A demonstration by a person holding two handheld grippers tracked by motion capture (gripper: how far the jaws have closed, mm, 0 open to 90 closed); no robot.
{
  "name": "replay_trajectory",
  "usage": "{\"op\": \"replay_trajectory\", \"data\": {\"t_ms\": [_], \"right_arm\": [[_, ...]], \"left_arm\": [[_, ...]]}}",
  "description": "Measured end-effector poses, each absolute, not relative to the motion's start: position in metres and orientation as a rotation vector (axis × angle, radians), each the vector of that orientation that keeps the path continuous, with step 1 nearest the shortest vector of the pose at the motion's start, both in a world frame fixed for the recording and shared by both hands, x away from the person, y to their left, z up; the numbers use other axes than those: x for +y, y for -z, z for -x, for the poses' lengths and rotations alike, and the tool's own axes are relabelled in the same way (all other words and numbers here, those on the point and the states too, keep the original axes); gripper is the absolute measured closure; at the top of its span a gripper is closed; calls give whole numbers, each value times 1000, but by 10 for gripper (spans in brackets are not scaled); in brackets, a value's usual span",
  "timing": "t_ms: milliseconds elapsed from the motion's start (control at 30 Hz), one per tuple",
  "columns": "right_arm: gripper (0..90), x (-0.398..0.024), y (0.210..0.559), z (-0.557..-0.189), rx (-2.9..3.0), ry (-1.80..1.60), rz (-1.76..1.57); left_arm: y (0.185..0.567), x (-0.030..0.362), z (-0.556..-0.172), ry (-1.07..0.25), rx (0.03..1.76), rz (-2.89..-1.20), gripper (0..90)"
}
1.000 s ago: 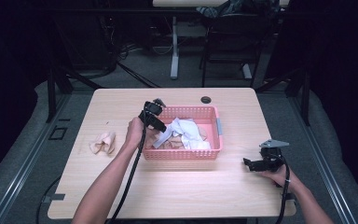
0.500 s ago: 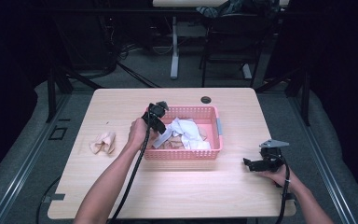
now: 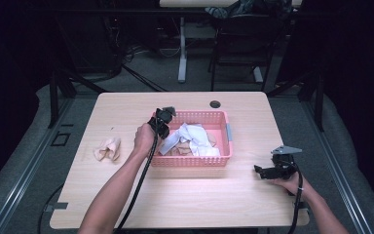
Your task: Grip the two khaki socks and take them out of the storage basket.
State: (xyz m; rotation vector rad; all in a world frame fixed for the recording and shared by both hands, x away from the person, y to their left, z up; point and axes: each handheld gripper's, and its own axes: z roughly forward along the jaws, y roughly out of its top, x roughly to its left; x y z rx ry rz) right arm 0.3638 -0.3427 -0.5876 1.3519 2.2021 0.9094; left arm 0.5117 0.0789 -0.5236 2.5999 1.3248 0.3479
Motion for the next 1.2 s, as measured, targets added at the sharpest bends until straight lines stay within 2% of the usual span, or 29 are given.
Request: {"op": "replay_trajectory", "data": {"t_ms": [467,633,1200], "right_arm": [[18,-343,588,-364,2202,-914,-1352],[17,-343,588,-364,2201,-915,-1352],[17,-343,588,-364,2201,-918,-1352]], "left_arm": [[485,95,-495,-359,1218,-2505,866],[467,102,-492,-316,1202,-2454,866],[413,117,-483,-295,1099,-2355,867]]}}
